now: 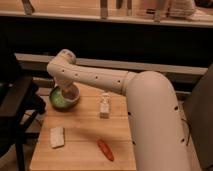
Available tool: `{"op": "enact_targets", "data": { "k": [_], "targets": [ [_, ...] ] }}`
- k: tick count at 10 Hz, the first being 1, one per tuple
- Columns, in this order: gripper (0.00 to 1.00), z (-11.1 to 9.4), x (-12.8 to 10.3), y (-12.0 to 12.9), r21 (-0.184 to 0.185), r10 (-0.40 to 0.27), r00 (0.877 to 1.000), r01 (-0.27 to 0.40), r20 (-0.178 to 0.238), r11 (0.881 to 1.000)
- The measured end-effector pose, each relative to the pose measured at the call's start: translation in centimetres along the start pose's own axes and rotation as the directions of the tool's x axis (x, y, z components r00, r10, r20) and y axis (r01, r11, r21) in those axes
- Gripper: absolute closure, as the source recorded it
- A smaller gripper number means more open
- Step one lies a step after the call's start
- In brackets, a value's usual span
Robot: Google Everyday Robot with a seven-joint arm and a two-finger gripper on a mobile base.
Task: Place the ceramic cup in the ceramic bowl
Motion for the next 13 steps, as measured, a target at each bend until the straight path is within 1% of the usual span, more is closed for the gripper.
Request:
{"op": "enact_targets", "data": {
  "k": [13],
  "targets": [
    [0.84,0.29,0.42,-0.01,0.011,0.011,1.0,-0.011,0.005,1.0]
  ]
}}
